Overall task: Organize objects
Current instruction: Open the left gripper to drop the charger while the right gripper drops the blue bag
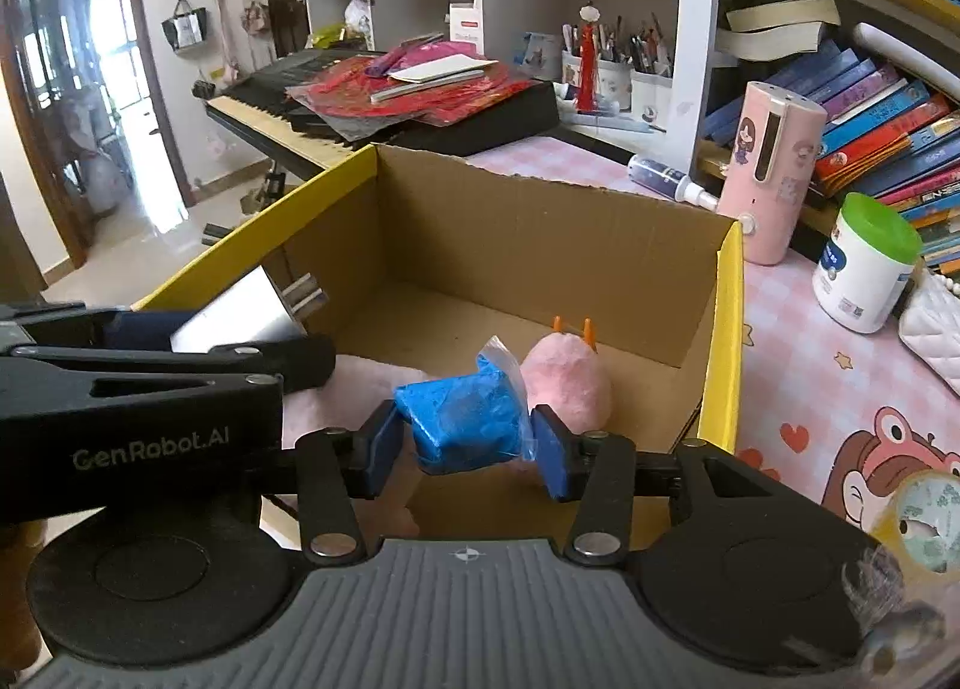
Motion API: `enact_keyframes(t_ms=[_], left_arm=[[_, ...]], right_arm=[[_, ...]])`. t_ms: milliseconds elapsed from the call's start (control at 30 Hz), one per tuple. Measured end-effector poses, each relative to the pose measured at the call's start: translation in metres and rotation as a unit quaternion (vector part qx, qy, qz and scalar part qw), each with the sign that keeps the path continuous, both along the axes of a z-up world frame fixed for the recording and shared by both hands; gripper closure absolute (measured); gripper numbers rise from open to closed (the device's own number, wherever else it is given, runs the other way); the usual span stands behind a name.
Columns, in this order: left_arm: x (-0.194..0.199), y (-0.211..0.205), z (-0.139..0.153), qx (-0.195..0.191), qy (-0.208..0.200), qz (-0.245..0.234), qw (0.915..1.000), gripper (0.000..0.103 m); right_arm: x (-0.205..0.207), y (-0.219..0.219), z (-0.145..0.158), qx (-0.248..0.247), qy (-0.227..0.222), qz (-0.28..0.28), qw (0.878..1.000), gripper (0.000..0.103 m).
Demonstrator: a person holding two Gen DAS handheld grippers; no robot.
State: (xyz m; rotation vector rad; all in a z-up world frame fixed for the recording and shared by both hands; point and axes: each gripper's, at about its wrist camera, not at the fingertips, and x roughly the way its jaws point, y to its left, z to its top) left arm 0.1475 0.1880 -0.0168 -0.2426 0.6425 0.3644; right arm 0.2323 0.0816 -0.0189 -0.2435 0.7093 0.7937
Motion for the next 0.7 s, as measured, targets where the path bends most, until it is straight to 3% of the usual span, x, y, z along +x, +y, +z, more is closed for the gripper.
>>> enact_keyframes(t_ms=[433, 533, 700], left_arm=[[0.0, -0.006, 0.002, 0.017, -0.004, 0.004, 0.9998, 0.039], [-0.002, -0.009, 0.005, 0.027, -0.012, 0.003, 0.9996, 0.029], [-0.01, -0.014, 0.012, 0.035, -0.031, -0.004, 0.9989, 0.028]], right_arm=[[0.002, -0.002, -0.001, 0.013, 0.0, 0.009, 1.0, 0.059], [0.0, -0.002, 0.0, 0.01, -0.002, 0.007, 1.0, 0.058], [-0.003, -0.001, 0.002, 0.005, -0.006, -0.005, 1.0, 0.057]])
